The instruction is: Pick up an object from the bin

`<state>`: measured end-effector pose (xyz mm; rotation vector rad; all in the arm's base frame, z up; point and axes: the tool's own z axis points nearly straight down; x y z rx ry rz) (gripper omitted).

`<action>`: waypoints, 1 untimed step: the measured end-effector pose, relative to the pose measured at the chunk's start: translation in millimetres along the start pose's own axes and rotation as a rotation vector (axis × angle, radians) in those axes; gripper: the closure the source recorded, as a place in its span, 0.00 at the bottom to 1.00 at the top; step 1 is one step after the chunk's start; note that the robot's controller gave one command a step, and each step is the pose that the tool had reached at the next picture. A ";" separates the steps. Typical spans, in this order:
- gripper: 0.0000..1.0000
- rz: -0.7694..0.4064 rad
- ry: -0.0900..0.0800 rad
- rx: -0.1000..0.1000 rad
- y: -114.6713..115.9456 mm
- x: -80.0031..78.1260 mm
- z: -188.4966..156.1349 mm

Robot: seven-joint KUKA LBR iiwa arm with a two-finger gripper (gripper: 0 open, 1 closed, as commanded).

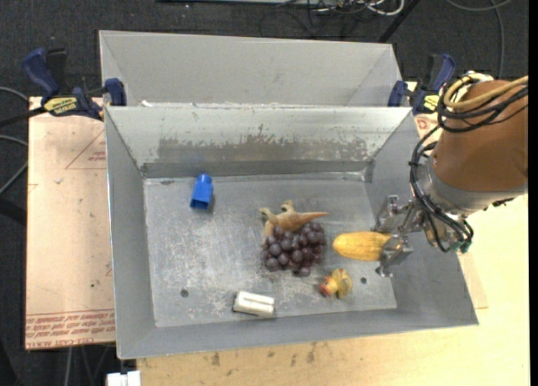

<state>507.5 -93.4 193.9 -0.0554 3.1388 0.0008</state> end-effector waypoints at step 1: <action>1.00 -0.021 0.007 -0.002 0.0 4.6 -45.9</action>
Offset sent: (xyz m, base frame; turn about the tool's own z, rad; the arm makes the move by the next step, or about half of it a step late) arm -0.0210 -0.0246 0.1398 -0.1836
